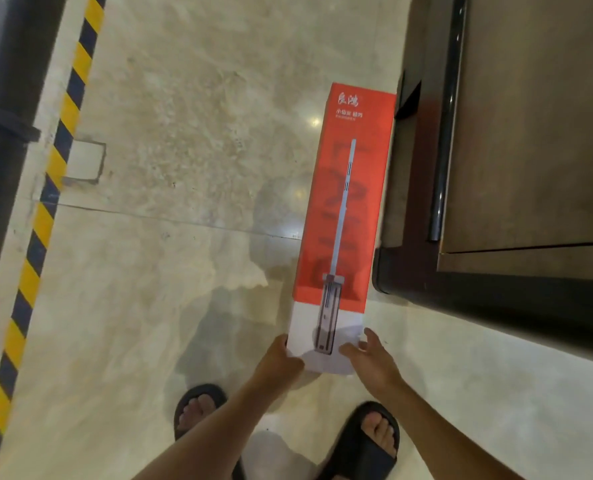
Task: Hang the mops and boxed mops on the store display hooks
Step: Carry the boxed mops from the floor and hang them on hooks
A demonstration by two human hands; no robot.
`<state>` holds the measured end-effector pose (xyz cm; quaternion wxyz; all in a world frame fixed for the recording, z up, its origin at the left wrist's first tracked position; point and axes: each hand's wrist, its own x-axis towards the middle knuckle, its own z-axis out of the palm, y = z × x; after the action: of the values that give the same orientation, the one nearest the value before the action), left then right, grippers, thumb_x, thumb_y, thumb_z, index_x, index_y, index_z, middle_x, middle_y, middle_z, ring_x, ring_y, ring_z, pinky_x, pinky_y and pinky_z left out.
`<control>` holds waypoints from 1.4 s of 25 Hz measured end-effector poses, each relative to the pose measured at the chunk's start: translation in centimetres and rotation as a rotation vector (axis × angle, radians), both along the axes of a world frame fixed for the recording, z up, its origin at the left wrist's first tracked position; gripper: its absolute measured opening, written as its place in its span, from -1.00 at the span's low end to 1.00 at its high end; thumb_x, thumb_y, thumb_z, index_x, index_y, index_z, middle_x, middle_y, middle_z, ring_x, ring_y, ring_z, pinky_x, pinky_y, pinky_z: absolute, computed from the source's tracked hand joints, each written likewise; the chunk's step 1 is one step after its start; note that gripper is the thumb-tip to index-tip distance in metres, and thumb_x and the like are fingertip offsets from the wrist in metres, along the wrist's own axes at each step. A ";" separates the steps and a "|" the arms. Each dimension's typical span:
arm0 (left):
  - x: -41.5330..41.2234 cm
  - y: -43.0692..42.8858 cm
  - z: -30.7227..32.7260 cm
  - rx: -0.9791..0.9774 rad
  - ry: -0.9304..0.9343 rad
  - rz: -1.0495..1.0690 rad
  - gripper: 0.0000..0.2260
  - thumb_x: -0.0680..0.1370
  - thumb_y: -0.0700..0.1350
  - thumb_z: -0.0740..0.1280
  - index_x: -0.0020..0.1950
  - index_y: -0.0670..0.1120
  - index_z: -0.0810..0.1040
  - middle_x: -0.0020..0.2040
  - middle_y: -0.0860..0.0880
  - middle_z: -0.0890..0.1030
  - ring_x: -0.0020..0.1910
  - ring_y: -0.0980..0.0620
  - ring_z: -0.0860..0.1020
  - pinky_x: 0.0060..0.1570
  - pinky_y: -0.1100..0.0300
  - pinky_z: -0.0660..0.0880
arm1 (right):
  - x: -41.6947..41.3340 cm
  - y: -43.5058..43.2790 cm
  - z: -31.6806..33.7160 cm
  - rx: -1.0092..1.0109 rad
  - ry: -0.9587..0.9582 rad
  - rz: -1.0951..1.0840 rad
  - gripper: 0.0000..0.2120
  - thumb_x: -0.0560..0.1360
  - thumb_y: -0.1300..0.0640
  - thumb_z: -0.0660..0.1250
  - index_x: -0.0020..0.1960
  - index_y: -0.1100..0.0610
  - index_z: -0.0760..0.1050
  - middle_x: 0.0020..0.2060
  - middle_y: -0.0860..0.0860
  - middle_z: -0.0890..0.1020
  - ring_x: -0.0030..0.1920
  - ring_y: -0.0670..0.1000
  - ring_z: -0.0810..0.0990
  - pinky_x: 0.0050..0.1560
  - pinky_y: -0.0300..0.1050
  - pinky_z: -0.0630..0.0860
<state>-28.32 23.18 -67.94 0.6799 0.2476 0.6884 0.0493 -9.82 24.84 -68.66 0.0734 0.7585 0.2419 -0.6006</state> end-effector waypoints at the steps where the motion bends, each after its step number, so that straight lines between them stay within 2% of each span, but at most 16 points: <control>1: -0.4 -1.5 0.8 -0.043 0.002 -0.006 -0.68 0.53 -0.42 0.23 -0.07 0.00 0.57 -0.14 0.08 0.60 -0.09 0.09 0.62 -0.20 0.32 0.52 | 0.0 -2.1 -0.4 -0.064 0.049 0.000 -0.33 0.52 0.05 0.46 0.56 0.07 0.29 0.33 0.07 0.61 0.27 0.15 0.62 0.28 0.04 0.54; 2: -0.7 -3.1 1.1 -0.090 -0.012 -0.016 -0.63 0.54 -0.46 0.20 -0.14 0.03 0.51 -0.17 0.10 0.57 -0.08 0.05 0.62 -0.24 0.38 0.51 | 0.2 -4.3 -0.8 -0.117 0.086 -0.005 -0.25 0.45 -0.01 0.51 0.56 0.04 0.29 0.28 0.04 0.65 0.23 0.13 0.65 0.31 0.10 0.56; 4: -1.1 -4.9 1.5 -0.175 -0.020 -0.003 -0.59 0.55 -0.49 0.17 -0.16 0.04 0.44 -0.17 0.08 0.55 -0.02 -0.03 0.60 -0.23 0.32 0.55 | 0.3 -7.5 -1.5 -0.197 0.135 0.053 -0.12 0.36 -0.13 0.50 0.59 -0.04 0.20 0.25 0.00 0.69 0.21 0.08 0.66 0.29 0.11 0.56; 6: -1.8 -5.9 0.6 -0.224 -0.013 -0.021 -0.61 0.58 -0.47 0.18 -0.13 0.05 0.41 -0.14 0.05 0.55 -0.07 0.02 0.57 -0.08 0.21 0.60 | -0.3 -7.8 -1.0 -0.212 0.122 0.160 -0.22 0.50 -0.08 0.41 0.61 -0.08 0.12 0.31 -0.01 0.65 0.21 0.08 0.61 0.18 -0.01 0.51; 8: -2.4 -5.3 -0.8 -0.191 -0.009 -0.036 -0.66 0.58 -0.42 0.21 -0.04 0.06 0.45 -0.09 0.02 0.59 -0.06 0.00 0.60 0.09 0.05 0.64 | -1.2 -6.4 -0.2 -0.148 0.088 0.179 -0.36 0.57 -0.03 0.40 0.57 -0.10 0.19 0.35 -0.01 0.61 0.27 0.09 0.59 0.24 0.02 0.55; 11: -2.5 -2.2 -3.0 0.002 -0.040 0.012 -0.77 0.54 -0.29 0.30 0.00 0.06 0.55 -0.13 0.07 0.68 -0.08 -0.01 0.66 0.01 0.09 0.65 | -2.1 -2.6 -0.4 0.010 0.102 0.015 -0.52 0.53 -0.15 0.47 0.35 -0.15 0.34 0.17 -0.15 0.60 0.22 0.05 0.60 0.37 0.17 0.53; 13: -2.1 0.7 -5.5 0.117 -0.126 0.151 -0.80 0.49 -0.21 0.36 0.10 -0.09 0.63 -0.17 0.05 0.74 -0.17 0.07 0.71 -0.11 0.17 0.64 | -2.4 0.2 -1.6 0.090 0.089 -0.088 -0.51 0.49 -0.22 0.48 0.31 -0.16 0.34 0.15 -0.13 0.59 0.20 0.06 0.61 0.36 0.19 0.53; 15: -2.0 3.0 -7.9 0.148 -0.242 0.255 -0.74 0.66 -0.13 0.32 0.25 -0.29 0.57 -0.09 0.00 0.75 -0.14 0.07 0.73 -0.09 0.18 0.63 | -2.5 2.3 -2.9 0.138 0.086 -0.188 -0.45 0.46 -0.24 0.46 0.37 -0.15 0.40 0.22 -0.10 0.62 0.22 0.07 0.62 0.36 0.21 0.52; 16: -1.9 3.9 -8.6 0.138 -0.300 0.300 -0.68 0.72 -0.07 0.25 0.29 -0.31 0.54 -0.04 -0.06 0.74 -0.09 0.03 0.73 -0.04 0.15 0.65 | -2.6 3.0 -3.6 0.150 0.092 -0.242 -0.47 0.48 -0.19 0.46 0.40 -0.15 0.42 0.24 -0.08 0.64 0.22 0.07 0.62 0.36 0.21 0.52; 20: -0.7 4.6 -9.1 0.163 -0.365 0.356 -0.55 0.79 -0.03 0.00 0.36 -0.33 0.50 0.16 -0.27 0.67 0.10 -0.21 0.69 0.10 -0.02 0.67 | -3.2 3.6 -4.4 0.135 0.078 -0.352 -0.57 0.56 -0.06 0.42 0.39 -0.14 0.43 0.17 -0.05 0.64 0.12 0.07 0.62 0.12 0.07 0.53; 22: -0.1 4.1 -7.9 0.167 -0.320 0.387 -0.53 0.78 0.03 0.02 0.39 -0.27 0.54 0.23 -0.30 0.67 0.17 -0.25 0.68 0.15 -0.05 0.66 | -3.6 3.2 -3.7 0.147 0.061 -0.339 -0.59 0.56 -0.05 0.41 0.37 -0.14 0.41 0.14 -0.07 0.64 0.10 0.05 0.62 0.09 0.05 0.50; 25: -0.4 3.6 -5.4 0.123 -0.208 0.381 -0.55 0.75 0.10 0.12 0.29 -0.18 0.65 0.14 -0.22 0.73 0.12 -0.25 0.71 0.18 -0.15 0.65 | -3.9 1.8 -1.9 0.154 0.072 -0.340 -0.60 0.56 -0.05 0.40 0.36 -0.13 0.41 0.15 -0.07 0.66 0.09 0.01 0.64 -0.01 -0.04 0.52; 28: -2.3 3.2 -2.9 0.088 -0.077 0.420 -0.50 0.64 0.20 0.31 0.22 -0.24 0.65 0.11 -0.27 0.72 0.08 -0.30 0.71 0.16 -0.20 0.65 | -4.4 0.6 1.4 0.149 0.090 -0.413 -0.62 0.58 0.00 0.41 0.37 -0.13 0.42 0.13 -0.10 0.66 0.07 -0.02 0.63 -0.10 -0.09 0.51; 30: -3.3 3.0 -0.5 0.021 -0.089 0.431 -0.37 0.52 0.32 0.41 0.31 -0.18 0.51 0.19 -0.25 0.67 0.10 -0.24 0.71 0.13 -0.16 0.66 | -4.9 -0.5 3.9 0.143 0.096 -0.414 -0.61 0.57 0.00 0.41 0.36 -0.18 0.43 0.16 -0.11 0.65 0.14 0.03 0.63 0.11 0.06 0.58; 32: -4.2 3.0 2.4 -0.027 -0.041 0.365 -0.32 0.48 0.39 0.41 0.37 -0.05 0.36 0.19 -0.12 0.64 0.10 -0.16 0.69 0.11 -0.10 0.66 | -5.4 -1.2 6.5 0.145 0.128 -0.406 -0.62 0.58 0.03 0.40 0.34 -0.21 0.44 0.19 -0.11 0.65 0.20 0.07 0.63 0.30 0.24 0.55; 35: -5.9 3.2 5.2 -0.047 0.091 0.162 0.03 0.09 0.69 0.35 0.39 0.12 0.38 0.19 -0.03 0.66 0.10 -0.13 0.70 0.18 -0.14 0.64 | -5.9 -1.2 10.5 0.171 0.155 -0.387 -0.59 0.53 0.04 0.40 0.35 -0.18 0.47 0.17 -0.08 0.69 0.19 0.08 0.66 0.30 0.23 0.56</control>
<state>-34.25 26.33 -62.71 0.6472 0.1771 0.7375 0.0767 -15.77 23.66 -58.18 -0.1265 0.7458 0.1466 -0.6374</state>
